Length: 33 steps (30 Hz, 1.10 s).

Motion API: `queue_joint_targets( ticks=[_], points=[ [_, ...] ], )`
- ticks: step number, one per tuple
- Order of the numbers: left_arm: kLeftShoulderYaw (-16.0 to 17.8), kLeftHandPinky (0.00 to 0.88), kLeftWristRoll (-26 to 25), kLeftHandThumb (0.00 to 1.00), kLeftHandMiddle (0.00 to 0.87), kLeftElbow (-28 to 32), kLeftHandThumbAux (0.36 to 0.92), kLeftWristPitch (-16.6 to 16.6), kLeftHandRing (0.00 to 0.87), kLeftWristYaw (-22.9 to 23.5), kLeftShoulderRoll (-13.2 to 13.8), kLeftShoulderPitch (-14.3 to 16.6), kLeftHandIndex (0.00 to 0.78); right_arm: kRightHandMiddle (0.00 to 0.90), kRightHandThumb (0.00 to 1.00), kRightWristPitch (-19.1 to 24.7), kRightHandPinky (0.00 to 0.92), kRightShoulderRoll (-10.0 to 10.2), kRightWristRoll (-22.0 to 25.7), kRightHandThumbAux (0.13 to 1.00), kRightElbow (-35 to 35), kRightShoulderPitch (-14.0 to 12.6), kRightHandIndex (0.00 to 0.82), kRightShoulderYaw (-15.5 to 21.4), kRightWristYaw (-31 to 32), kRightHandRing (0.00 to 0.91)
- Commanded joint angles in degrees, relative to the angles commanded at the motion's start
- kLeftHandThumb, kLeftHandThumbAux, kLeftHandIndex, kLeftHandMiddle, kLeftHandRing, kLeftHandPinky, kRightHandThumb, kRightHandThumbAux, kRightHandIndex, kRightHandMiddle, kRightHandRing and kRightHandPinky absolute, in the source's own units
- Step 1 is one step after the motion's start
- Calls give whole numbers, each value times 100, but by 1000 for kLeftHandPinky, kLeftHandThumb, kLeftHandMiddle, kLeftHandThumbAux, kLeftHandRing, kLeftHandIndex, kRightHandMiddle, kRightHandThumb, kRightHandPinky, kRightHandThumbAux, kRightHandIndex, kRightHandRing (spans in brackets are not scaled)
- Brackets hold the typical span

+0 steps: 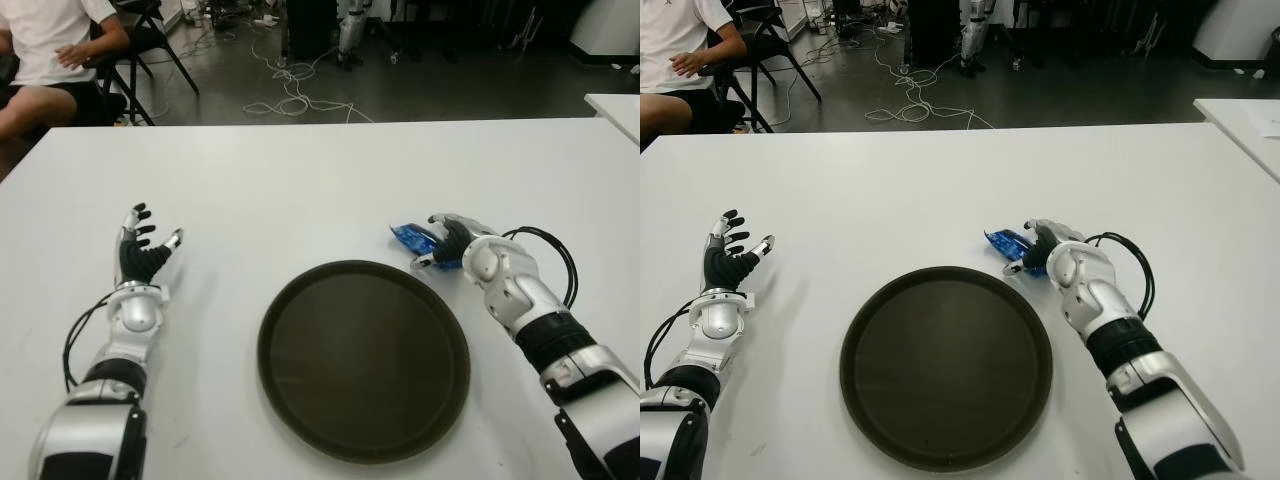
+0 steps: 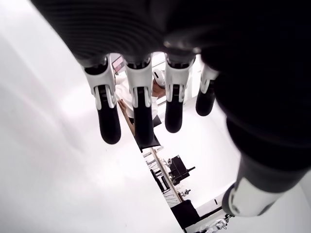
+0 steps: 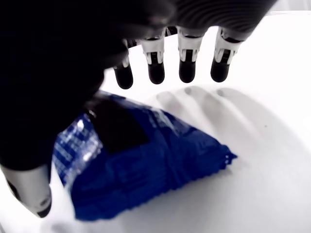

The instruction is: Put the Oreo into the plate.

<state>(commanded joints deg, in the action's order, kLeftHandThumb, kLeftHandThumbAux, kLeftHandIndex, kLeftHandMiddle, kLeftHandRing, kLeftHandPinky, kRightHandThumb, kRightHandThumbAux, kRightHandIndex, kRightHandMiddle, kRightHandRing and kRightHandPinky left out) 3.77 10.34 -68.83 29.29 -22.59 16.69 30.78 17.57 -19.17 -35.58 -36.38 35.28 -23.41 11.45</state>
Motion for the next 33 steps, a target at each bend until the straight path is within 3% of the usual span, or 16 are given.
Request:
queue_joint_targets(
  ticks=[10, 15, 33],
  points=[
    [-24, 222, 26, 197, 167, 28, 712, 0, 193, -62, -14, -3, 97, 0, 0, -56, 0, -10, 95, 623, 23, 42, 0, 2, 97, 0],
    [-38, 251, 43, 191, 175, 29, 708, -15, 203, -88, -13, 1, 96, 0, 0, -104, 0, -10, 126, 628, 21, 40, 0, 18, 99, 0],
    [-6, 206, -7, 202, 156, 40, 709, -26, 180, -35, -21, 12, 91, 0, 0, -49, 0, 67, 206, 669, 145, 93, 0, 33, 275, 0]
  ],
)
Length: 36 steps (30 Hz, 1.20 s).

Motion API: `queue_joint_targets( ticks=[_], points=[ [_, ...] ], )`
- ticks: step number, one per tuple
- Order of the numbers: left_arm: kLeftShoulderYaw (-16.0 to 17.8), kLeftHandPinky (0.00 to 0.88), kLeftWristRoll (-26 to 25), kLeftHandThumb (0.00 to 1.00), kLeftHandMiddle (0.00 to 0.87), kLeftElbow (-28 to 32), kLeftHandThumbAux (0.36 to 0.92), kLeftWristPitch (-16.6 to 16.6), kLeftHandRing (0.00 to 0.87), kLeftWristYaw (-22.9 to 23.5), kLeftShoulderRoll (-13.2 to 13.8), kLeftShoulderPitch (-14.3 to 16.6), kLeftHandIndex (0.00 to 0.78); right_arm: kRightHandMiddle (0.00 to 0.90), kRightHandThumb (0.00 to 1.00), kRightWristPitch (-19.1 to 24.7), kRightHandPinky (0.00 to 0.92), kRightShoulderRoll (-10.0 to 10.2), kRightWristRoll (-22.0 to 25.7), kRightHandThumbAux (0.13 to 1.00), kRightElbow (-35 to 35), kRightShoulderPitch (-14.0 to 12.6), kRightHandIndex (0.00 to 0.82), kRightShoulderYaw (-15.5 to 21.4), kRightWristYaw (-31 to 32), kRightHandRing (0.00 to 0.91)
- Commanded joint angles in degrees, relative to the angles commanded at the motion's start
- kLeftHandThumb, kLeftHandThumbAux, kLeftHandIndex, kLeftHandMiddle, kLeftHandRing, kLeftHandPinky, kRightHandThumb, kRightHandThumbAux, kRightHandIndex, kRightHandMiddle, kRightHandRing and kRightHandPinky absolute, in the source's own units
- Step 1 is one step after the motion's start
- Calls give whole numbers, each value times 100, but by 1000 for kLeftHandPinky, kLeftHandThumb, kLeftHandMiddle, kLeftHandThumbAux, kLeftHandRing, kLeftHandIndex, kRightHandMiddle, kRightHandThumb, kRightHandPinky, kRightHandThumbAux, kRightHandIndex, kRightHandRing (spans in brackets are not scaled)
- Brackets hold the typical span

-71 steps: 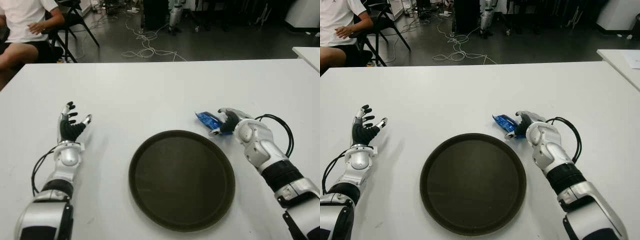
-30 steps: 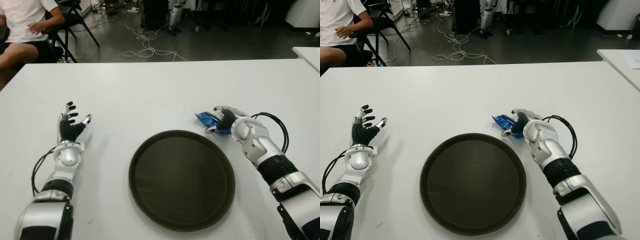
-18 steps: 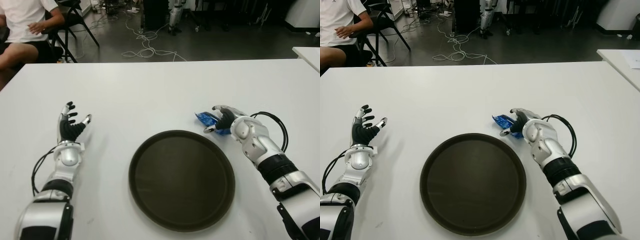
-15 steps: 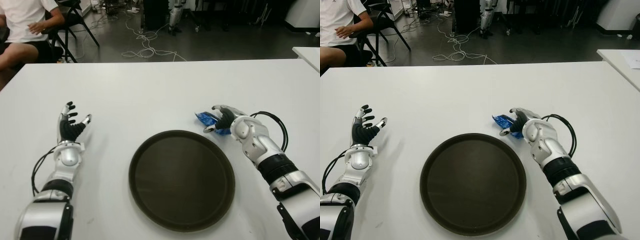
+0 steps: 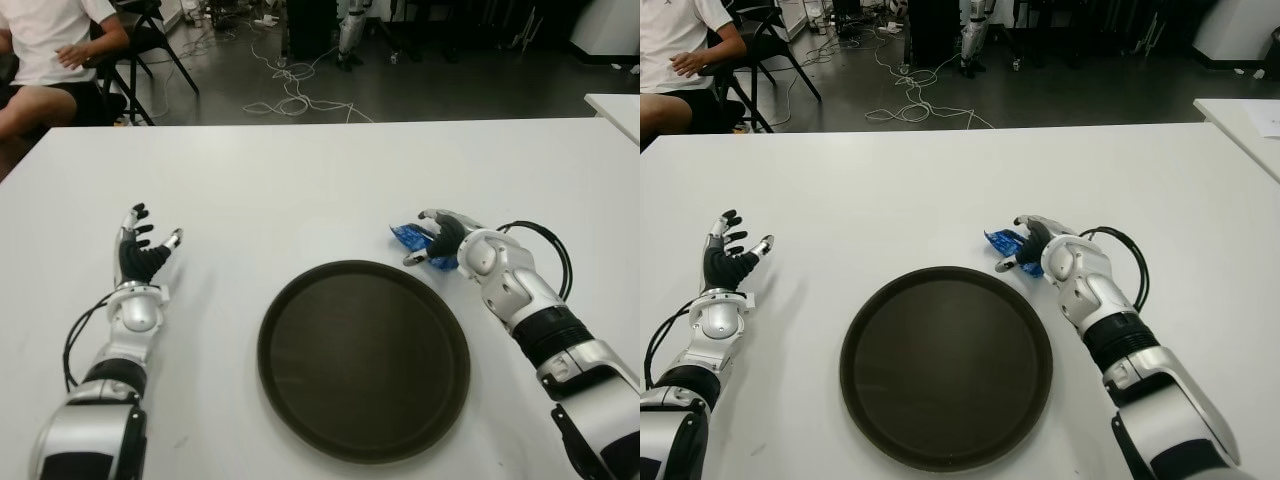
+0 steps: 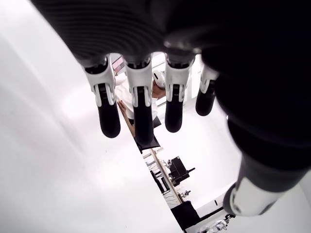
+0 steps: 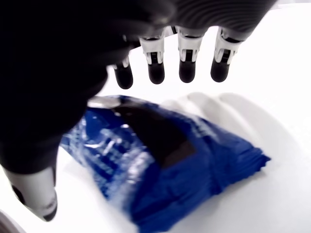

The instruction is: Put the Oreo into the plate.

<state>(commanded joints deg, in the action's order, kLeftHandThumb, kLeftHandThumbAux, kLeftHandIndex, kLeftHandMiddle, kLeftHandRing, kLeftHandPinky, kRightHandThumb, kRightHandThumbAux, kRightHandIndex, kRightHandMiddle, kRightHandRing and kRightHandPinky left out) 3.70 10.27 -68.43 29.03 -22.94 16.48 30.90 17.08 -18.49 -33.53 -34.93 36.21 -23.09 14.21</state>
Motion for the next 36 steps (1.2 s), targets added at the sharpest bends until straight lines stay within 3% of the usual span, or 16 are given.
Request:
queue_joint_targets(
  ticks=[12, 28, 36],
  points=[
    [22, 203, -25, 214, 168, 24, 711, -11, 186, -26, -18, -6, 100, 0, 0, 149, 0, -42, -105, 656, 172, 16, 0, -132, 206, 0],
    [-17, 302, 9, 206, 201, -11, 676, -70, 244, -14, 18, 7, 105, 0, 0, 271, 0, -11, -223, 674, 161, 39, 0, -181, 298, 0],
    [-1, 247, -11, 234, 191, 24, 700, -17, 220, -30, -4, -13, 106, 0, 0, 334, 0, 32, -220, 679, 109, 56, 0, -183, 289, 0]
  ],
)
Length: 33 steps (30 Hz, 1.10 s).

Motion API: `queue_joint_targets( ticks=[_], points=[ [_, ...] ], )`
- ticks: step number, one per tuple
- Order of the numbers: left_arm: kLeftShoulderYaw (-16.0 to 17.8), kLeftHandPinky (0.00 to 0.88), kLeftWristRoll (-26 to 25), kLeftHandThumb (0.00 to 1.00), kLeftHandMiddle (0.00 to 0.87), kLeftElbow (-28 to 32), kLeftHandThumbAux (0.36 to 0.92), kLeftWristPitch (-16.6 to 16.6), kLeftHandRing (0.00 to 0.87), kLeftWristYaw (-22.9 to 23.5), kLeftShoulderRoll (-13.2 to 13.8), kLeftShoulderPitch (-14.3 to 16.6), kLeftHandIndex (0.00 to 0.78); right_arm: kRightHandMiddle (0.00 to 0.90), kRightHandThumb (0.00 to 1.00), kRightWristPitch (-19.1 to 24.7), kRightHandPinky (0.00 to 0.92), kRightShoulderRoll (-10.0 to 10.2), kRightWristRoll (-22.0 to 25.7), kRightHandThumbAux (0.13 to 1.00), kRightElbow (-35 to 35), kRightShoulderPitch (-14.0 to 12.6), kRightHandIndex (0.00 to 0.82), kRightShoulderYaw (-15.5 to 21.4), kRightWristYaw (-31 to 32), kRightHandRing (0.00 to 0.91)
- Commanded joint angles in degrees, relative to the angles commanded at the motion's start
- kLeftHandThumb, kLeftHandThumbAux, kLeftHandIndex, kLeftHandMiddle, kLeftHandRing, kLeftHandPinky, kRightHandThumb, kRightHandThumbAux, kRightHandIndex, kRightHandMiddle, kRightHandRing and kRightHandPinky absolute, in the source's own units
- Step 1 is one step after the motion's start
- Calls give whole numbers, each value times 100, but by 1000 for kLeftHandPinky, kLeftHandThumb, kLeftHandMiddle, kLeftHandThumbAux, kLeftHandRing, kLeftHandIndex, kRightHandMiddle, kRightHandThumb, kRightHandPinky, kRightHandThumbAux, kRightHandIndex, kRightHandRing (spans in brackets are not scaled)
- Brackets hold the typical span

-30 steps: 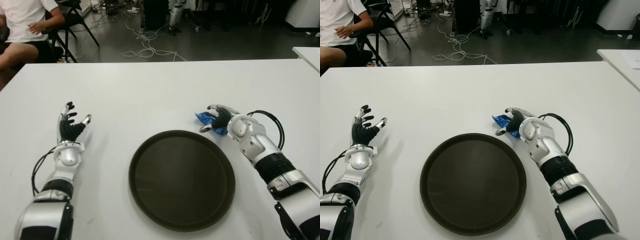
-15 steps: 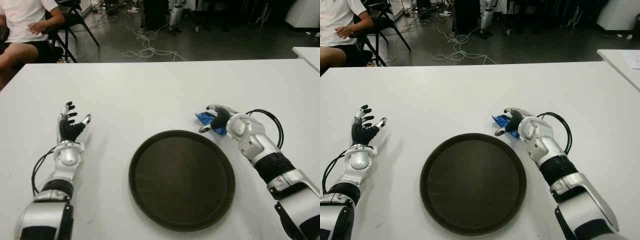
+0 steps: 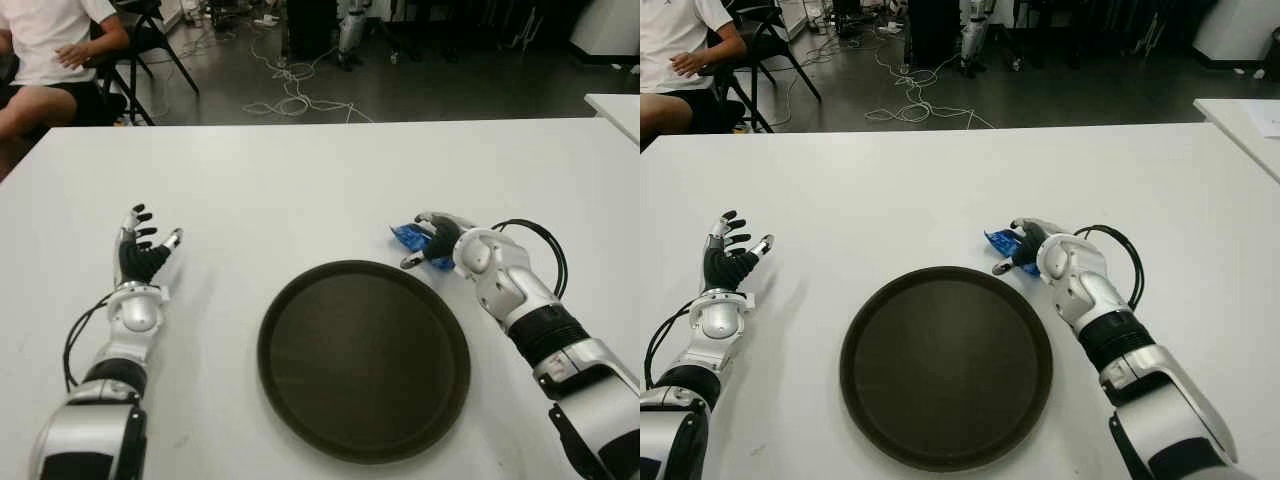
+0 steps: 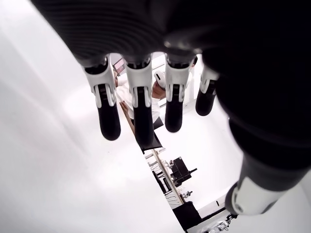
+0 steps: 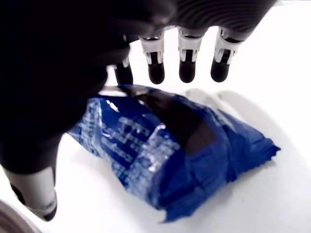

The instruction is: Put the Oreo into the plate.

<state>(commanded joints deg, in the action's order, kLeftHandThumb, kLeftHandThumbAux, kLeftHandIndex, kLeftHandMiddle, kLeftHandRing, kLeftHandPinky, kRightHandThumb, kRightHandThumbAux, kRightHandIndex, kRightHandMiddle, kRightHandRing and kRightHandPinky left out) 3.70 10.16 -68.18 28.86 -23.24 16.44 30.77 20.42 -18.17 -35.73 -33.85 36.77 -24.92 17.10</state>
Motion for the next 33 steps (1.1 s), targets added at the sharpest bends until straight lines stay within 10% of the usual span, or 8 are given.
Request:
queue_joint_targets(
  ticks=[33],
  points=[
    [5, 269, 18, 209, 182, 26, 695, -10, 214, 38, 27, -30, 100, 0, 0, 159, 0, 129, 54, 689, -499, 132, 0, -45, -79, 0]
  ],
)
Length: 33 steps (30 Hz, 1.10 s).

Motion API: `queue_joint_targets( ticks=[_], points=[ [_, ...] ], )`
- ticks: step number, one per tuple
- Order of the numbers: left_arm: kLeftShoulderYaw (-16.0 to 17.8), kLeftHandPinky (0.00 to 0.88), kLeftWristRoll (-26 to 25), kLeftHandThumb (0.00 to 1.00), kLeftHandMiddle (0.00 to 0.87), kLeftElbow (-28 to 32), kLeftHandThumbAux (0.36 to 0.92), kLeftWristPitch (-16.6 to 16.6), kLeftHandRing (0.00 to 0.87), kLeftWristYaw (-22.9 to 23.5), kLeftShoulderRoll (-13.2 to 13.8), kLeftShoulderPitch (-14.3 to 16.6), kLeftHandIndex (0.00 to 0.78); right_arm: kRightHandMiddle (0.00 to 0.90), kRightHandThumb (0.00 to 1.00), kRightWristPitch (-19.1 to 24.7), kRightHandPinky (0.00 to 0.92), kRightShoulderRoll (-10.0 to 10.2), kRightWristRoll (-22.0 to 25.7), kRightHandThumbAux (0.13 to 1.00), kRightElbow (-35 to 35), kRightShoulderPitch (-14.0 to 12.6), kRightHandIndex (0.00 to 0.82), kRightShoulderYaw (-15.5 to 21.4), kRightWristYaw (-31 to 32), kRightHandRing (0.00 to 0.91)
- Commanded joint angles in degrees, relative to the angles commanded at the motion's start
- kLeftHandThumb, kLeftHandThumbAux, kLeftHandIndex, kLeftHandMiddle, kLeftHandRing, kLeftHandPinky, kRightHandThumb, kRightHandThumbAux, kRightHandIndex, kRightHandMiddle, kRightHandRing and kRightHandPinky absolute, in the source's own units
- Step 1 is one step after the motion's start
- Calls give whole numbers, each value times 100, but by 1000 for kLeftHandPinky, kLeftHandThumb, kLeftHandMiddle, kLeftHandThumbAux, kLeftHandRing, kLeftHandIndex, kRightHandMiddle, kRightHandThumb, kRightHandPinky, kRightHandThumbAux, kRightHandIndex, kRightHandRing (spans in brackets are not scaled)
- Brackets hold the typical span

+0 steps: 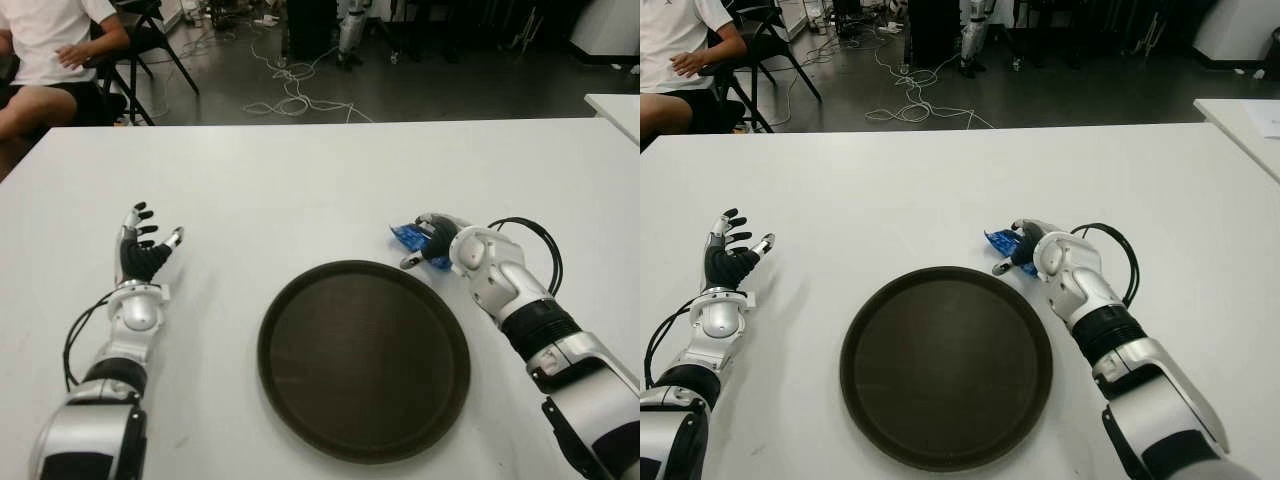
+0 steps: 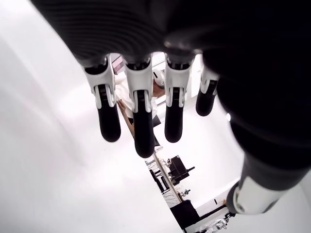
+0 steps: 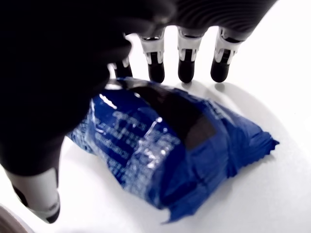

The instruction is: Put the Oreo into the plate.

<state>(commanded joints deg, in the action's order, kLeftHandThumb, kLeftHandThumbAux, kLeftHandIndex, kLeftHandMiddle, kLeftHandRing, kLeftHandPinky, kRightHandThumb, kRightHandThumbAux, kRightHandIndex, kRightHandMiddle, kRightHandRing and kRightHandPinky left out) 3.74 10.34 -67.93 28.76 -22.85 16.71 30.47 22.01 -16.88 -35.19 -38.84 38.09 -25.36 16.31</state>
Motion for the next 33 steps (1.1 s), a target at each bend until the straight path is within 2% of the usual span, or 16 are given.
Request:
queue_joint_targets(
  ticks=[3, 15, 24, 33],
  points=[
    [28, 237, -35, 222, 170, -2, 699, -4, 198, 33, -7, -1, 99, 0, 0, -67, 0, 29, 39, 692, -152, 42, 0, 17, -63, 0],
    [53, 234, -56, 222, 163, -8, 719, -3, 195, 54, -14, 15, 92, 0, 0, -38, 0, 119, 95, 693, -396, 139, 0, 41, -10, 0],
    [42, 235, -39, 203, 171, 35, 706, -13, 198, 62, -13, -10, 88, 0, 0, 46, 0, 160, 126, 687, -469, 180, 0, 64, 109, 0],
    [50, 255, -52, 227, 173, 57, 687, 20, 201, 91, -13, -26, 94, 0, 0, 39, 0, 208, 174, 682, -613, 214, 0, 110, 74, 0]
  ],
)
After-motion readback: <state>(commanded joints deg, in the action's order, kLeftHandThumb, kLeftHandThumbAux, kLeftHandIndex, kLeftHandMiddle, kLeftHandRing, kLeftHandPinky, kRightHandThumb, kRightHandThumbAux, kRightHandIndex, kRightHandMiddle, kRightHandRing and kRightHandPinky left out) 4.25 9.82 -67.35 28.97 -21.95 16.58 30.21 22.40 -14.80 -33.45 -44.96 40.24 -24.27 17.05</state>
